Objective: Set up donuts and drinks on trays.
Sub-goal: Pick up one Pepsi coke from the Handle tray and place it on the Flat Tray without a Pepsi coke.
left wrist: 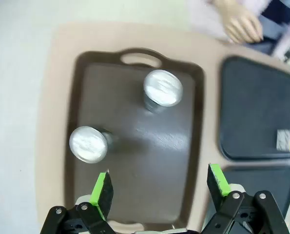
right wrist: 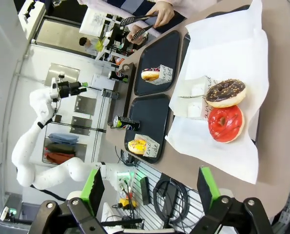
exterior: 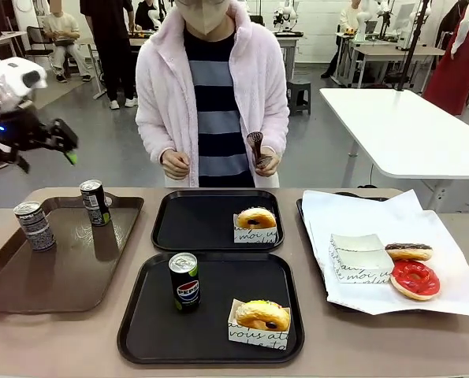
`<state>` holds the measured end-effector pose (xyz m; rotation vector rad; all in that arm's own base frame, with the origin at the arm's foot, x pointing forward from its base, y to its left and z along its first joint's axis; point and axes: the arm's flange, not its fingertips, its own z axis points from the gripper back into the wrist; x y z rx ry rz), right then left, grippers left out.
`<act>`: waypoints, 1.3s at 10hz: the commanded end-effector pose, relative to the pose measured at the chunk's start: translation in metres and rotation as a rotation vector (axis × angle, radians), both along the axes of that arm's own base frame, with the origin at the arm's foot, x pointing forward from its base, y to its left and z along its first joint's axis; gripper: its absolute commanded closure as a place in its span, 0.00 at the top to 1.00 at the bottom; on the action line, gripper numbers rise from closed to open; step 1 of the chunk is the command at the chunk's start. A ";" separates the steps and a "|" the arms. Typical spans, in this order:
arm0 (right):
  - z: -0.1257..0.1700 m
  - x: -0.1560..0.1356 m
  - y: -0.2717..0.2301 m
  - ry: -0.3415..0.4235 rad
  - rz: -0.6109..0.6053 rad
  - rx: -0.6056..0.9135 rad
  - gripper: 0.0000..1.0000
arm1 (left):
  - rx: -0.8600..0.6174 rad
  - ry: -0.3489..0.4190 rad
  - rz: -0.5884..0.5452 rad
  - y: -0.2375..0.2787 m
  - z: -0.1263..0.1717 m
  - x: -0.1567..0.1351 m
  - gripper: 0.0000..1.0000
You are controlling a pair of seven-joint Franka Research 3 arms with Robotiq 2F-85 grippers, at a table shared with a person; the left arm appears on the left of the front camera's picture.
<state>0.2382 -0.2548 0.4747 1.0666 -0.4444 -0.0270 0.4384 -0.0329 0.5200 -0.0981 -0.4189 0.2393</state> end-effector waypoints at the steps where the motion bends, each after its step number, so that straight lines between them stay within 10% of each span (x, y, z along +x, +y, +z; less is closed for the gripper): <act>1: 0.001 0.001 -0.001 -0.028 0.002 0.018 1.00 | 0.042 0.030 0.087 0.015 0.003 0.003 1.00; 6: 0.001 0.001 -0.001 -0.028 0.002 0.018 1.00 | 0.060 0.217 0.097 0.061 0.010 0.011 1.00; 7: 0.001 0.001 -0.001 -0.028 0.002 0.018 1.00 | 0.078 0.117 0.091 0.060 -0.002 0.008 1.00; 13: 0.001 0.001 -0.001 -0.028 0.002 0.018 1.00 | 0.106 0.196 0.059 0.059 -0.013 0.014 1.00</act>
